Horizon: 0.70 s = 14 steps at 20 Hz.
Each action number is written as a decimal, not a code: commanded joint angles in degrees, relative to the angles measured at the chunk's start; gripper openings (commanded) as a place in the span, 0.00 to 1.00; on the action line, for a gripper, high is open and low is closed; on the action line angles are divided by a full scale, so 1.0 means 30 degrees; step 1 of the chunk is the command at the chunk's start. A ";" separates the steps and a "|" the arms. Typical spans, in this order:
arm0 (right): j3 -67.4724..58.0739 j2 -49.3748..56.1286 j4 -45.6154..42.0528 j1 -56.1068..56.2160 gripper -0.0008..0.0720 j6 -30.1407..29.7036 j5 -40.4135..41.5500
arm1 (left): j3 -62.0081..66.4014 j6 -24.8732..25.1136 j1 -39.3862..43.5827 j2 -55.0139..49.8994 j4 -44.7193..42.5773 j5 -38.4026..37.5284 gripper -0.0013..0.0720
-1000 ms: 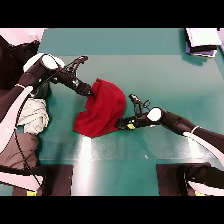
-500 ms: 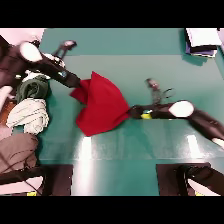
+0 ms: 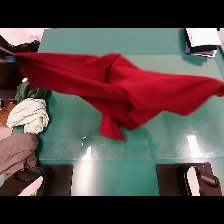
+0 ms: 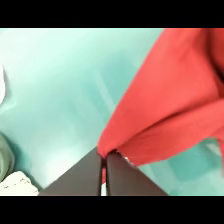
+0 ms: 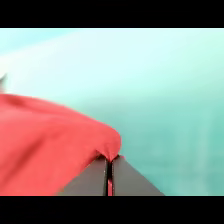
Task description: Fold the shirts.
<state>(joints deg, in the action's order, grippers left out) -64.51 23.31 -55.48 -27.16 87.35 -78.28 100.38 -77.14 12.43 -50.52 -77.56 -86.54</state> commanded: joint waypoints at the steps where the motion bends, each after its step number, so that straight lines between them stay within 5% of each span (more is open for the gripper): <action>1: -0.4539 0.0532 -0.0583 -0.3461 0.03 -0.0495 -0.3031 | 0.2688 -0.1173 -0.0007 0.1246 -0.0138 -0.3220 0.05; 8: -1.1234 0.6834 -0.0503 -0.3417 0.03 0.1180 -0.7155 | 0.3300 -0.1304 -0.0007 -0.0707 -0.0146 -0.3453 0.05; 14: -0.7533 1.0885 -0.0831 0.0561 0.03 0.1100 -0.6754 | -0.1005 0.0313 -0.0015 -0.6608 -0.0131 -0.1632 0.05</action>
<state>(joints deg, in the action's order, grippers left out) -91.70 50.57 -57.45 -31.57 90.54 -99.24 103.57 -78.83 12.43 -62.76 -78.00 -94.94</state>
